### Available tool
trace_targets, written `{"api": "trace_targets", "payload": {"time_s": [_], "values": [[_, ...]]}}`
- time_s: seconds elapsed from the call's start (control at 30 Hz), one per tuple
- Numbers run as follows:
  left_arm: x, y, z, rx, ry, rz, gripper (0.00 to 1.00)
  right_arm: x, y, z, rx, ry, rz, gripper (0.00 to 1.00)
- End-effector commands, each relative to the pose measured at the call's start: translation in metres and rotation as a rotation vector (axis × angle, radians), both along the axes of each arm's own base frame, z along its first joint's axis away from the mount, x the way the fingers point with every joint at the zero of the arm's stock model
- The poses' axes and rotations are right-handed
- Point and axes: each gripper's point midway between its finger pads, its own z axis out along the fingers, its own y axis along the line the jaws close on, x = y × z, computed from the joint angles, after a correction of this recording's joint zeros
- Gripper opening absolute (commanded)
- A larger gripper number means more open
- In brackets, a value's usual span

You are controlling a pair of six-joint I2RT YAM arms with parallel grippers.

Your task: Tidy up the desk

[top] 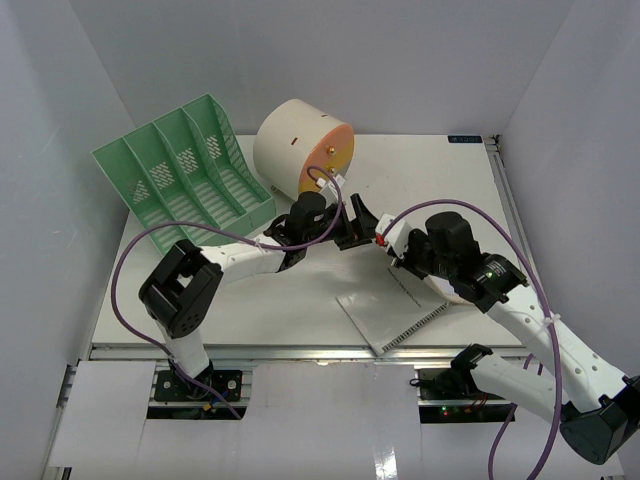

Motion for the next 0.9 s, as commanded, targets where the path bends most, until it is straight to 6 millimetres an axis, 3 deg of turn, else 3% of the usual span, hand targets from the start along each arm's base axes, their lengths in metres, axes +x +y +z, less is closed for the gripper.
{"api": "trace_targets", "payload": {"time_s": [0.0,0.17,0.27,0.37,0.43,0.47,0.5,0.57,0.6,0.73,0.8,0.87], "values": [[0.006,-0.009,0.002,0.012,0.050,0.022,0.98,0.000,0.013,0.017,0.081,-0.044,0.048,0.08],[0.005,-0.020,-0.020,0.079,0.156,0.023,0.96,0.001,0.022,0.030,0.125,-0.071,0.076,0.08],[0.005,-0.025,-0.025,0.091,0.178,0.014,0.89,0.003,0.027,0.040,0.151,-0.091,0.090,0.08],[0.007,-0.029,-0.021,0.090,0.171,0.009,0.68,0.001,0.033,0.045,0.172,-0.091,0.124,0.08],[0.009,-0.030,-0.015,0.093,0.151,0.007,0.44,-0.004,0.036,0.043,0.183,-0.085,0.154,0.10],[0.009,-0.030,-0.011,0.094,0.140,0.005,0.29,-0.006,0.037,0.041,0.184,-0.085,0.169,0.14],[0.010,-0.030,-0.008,0.095,0.128,0.006,0.25,-0.008,0.039,0.042,0.189,-0.085,0.180,0.18],[0.011,-0.027,0.000,0.109,0.094,0.004,0.05,-0.010,0.037,0.041,0.182,-0.103,0.199,0.41],[0.011,-0.025,0.003,0.119,0.081,0.006,0.00,-0.012,0.036,0.041,0.178,-0.112,0.211,0.56],[0.008,-0.013,0.027,0.155,-0.039,-0.004,0.00,-0.016,0.028,0.060,0.174,-0.196,0.232,0.93],[0.007,-0.003,0.039,0.192,-0.102,0.000,0.00,-0.009,0.016,0.076,0.168,-0.264,0.178,0.90],[0.006,0.014,0.067,0.215,-0.190,0.033,0.00,0.003,0.004,0.092,0.168,-0.313,0.092,0.90]]}}
